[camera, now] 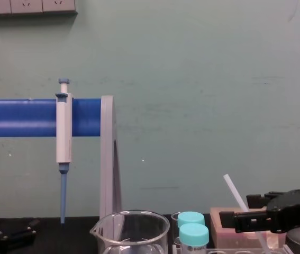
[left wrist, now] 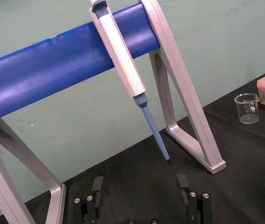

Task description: Pick up the stirring rod with one hand, then place it down.

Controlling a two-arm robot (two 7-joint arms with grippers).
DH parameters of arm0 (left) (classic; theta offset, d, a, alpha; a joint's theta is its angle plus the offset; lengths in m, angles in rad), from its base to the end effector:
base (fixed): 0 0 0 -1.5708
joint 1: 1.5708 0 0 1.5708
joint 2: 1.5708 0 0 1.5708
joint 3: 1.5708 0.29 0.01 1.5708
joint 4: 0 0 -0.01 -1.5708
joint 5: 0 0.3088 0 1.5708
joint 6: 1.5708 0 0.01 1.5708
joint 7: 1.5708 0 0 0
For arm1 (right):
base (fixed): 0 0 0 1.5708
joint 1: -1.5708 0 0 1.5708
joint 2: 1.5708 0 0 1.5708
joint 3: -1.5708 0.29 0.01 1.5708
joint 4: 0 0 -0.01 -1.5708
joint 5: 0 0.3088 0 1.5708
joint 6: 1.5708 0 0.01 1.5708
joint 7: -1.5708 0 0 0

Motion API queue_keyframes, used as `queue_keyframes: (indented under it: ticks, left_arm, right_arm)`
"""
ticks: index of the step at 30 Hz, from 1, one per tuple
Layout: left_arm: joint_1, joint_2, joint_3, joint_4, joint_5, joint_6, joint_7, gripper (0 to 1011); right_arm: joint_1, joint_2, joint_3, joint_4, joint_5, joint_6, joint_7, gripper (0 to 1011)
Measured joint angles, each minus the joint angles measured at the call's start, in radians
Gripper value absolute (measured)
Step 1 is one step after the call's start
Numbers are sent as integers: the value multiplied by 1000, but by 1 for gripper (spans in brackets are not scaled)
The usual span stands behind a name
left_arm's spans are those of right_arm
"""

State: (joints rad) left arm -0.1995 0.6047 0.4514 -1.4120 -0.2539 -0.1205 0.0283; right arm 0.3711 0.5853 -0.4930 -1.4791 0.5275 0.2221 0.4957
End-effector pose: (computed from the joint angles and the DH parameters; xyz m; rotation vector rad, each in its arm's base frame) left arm 0.3581 0.0827 -0.3023 0.3045 -0.2850 1.2480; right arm 0.3984 -0.0534 -0.2331 -0.2593 0.0699 -0.7383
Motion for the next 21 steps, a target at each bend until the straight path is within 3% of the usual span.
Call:
queue_keyframes:
  ticks: [15, 21]
  left_arm:
    - [0, 0, 0, 0, 0, 0, 0, 1000]
    - [0, 0, 0, 0, 0, 0, 0, 1000]
  right_arm:
    - [-8, -10, 9, -7, -10, 18, -25, 1000]
    - [-8, -9, 8, -7, -9, 16, -22, 863]
